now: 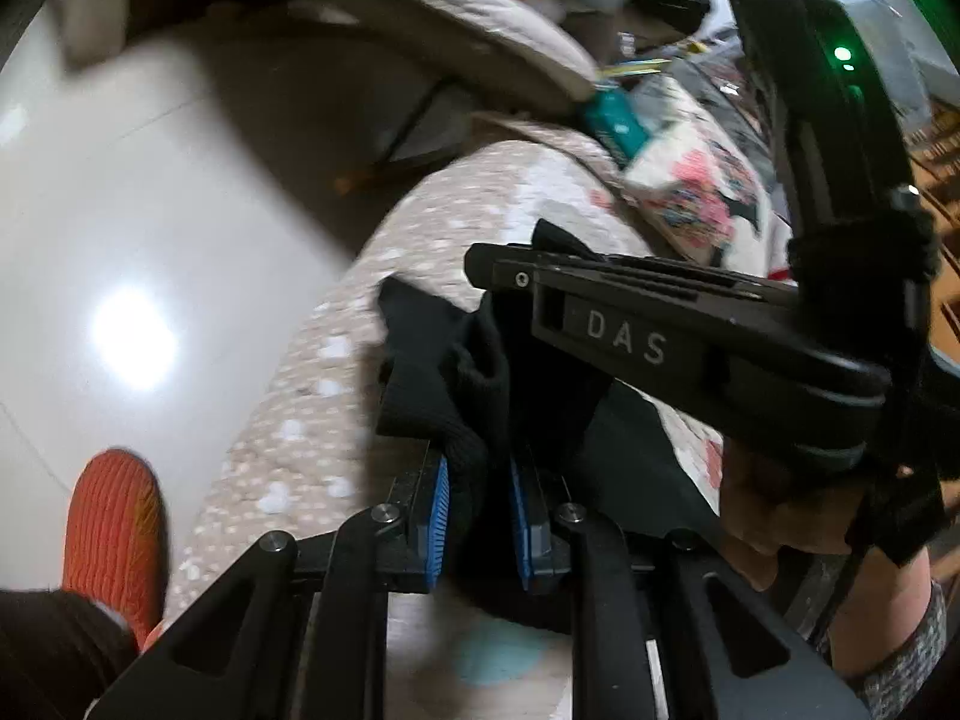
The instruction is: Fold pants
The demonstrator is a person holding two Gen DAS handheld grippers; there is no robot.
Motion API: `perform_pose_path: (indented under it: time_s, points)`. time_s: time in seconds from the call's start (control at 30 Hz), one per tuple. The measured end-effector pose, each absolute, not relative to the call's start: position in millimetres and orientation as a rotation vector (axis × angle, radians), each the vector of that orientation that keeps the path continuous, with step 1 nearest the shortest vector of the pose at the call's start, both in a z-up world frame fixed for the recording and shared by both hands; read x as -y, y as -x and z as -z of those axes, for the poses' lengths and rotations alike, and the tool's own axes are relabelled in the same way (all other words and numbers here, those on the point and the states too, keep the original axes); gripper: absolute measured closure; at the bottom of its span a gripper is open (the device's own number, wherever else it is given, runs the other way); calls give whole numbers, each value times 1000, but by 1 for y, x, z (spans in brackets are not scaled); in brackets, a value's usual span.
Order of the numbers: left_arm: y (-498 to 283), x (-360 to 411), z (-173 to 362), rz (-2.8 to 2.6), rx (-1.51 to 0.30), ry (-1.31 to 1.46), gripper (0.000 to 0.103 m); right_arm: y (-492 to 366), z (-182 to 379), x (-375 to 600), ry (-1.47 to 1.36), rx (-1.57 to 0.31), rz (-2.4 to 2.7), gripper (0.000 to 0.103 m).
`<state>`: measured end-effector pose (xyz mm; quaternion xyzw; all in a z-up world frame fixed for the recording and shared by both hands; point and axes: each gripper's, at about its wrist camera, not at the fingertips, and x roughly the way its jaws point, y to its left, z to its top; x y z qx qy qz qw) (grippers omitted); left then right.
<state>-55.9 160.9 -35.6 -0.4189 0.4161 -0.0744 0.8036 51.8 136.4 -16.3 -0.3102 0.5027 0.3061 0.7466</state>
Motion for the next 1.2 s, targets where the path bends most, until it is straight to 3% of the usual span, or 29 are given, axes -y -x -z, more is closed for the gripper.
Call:
perform_pose_path:
  time_s: [0.33,0.6,0.83,1.07,1.2]
  points:
    - [41,-90,10,325,-893,762,86,-53,-12,-46,455,-1081,-568,88]
    - [30,9,-12,508,-878,533,86,-51,-15,91,89,-1082,-417,87]
    - [56,89,-9,659,-893,205,80,-30,1,213,-112,-1081,-169,73]
    - [88,45,-30,737,-853,272,62,-15,-28,249,-172,-971,-94,66]
    - [74,-8,-18,466,-852,365,62,-13,-40,225,-138,-951,-176,65]
